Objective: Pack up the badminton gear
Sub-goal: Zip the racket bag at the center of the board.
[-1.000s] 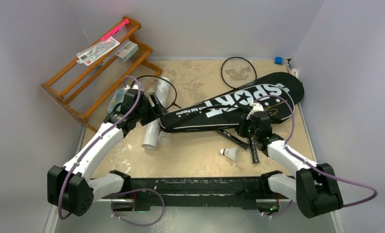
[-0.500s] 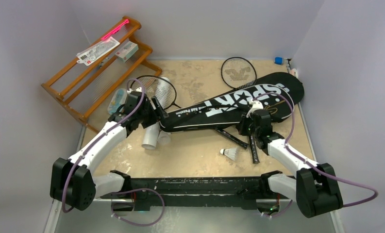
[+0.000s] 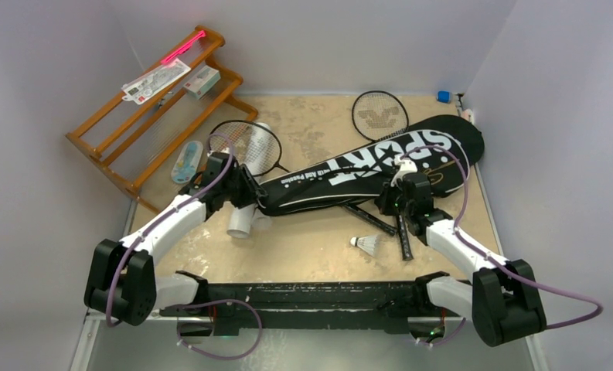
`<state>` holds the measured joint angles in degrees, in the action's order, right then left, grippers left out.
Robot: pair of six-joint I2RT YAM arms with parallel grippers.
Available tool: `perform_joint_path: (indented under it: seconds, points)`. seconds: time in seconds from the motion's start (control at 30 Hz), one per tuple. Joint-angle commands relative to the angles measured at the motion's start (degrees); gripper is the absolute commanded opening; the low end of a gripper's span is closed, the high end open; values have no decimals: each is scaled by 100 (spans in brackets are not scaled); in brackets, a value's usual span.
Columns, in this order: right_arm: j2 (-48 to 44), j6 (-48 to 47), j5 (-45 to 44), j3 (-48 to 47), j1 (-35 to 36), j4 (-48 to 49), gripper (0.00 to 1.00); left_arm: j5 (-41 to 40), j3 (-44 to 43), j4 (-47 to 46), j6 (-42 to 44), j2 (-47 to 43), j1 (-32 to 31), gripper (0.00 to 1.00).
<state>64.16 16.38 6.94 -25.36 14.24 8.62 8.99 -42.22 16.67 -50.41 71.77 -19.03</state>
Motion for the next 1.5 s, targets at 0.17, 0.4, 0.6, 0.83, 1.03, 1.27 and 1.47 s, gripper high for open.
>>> perform_joint_path:
  seconds: [0.17, 0.4, 0.6, 0.83, 1.03, 1.27, 1.47]
  points:
    - [275, -5, 163, -875, 1288, -306, 0, 846, 66, -621, -315, -143, -31, 20]
    - [1004, 455, 98, -1493, 2360, -120, 0, 1095, 176, -858, -457, -145, -30, 17]
    - [1988, 672, -95, -2425, 3362, -33, 0, 1203, 179, -928, -533, -193, -31, 16]
    - [3124, 1004, -44, -3469, 4007, 250, 0, 1286, 275, -950, -638, -372, -31, 16]
    - [3726, 1137, -115, -4096, 4287, 565, 0, 1427, 487, -1037, -836, -583, -40, 10]
    - [3638, 1148, -423, -3876, 4282, 1084, 0, 1115, 434, -654, -756, -1050, -26, 11]
    - [2892, 984, -443, -3454, 4286, 873, 0, 605, -36, 116, -227, -1285, -29, 15]
